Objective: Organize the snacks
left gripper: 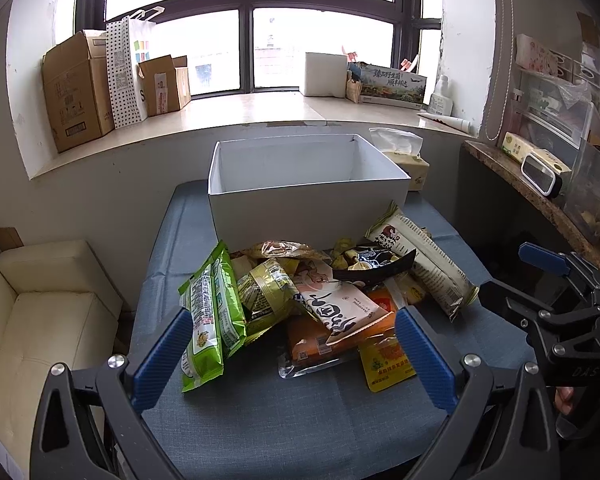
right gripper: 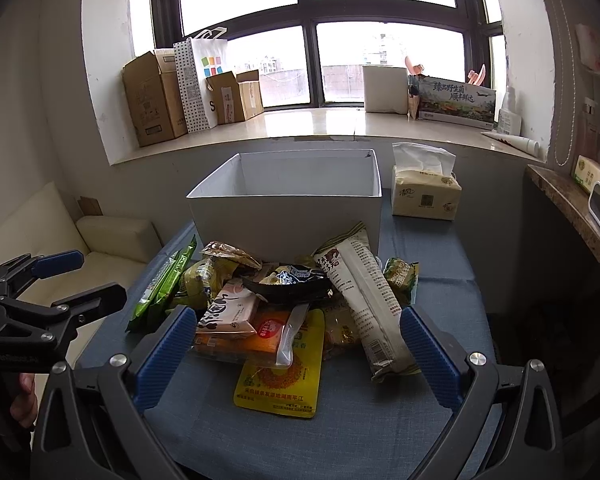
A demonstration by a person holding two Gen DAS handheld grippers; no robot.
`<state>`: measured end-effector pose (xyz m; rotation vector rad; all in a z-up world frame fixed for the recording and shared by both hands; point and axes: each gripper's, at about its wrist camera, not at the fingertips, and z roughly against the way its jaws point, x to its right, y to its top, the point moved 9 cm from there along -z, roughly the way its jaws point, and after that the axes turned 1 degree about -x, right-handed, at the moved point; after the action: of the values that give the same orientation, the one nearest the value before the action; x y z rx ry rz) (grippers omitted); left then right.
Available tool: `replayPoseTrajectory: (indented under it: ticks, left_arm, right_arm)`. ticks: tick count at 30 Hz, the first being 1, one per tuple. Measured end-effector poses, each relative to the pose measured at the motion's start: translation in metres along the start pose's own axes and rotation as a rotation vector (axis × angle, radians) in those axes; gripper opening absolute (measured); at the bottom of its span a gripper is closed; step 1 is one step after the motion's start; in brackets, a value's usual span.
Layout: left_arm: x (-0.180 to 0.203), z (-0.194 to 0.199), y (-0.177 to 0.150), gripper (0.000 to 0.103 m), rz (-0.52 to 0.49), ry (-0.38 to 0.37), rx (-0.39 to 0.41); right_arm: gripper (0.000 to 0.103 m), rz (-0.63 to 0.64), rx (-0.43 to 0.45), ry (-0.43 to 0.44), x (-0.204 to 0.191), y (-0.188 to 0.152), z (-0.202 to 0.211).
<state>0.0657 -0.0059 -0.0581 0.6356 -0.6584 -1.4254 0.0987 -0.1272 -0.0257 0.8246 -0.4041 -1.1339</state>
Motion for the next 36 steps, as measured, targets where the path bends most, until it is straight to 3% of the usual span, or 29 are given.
replayPoseTrajectory:
  ticks: [36]
  left_arm:
    - [0.0010,-0.0020,-0.0017,0.103,-0.006,0.001,-0.007]
  right_arm:
    - [0.103,0.012,-0.004,0.004,-0.0026,-0.0017,0.0005]
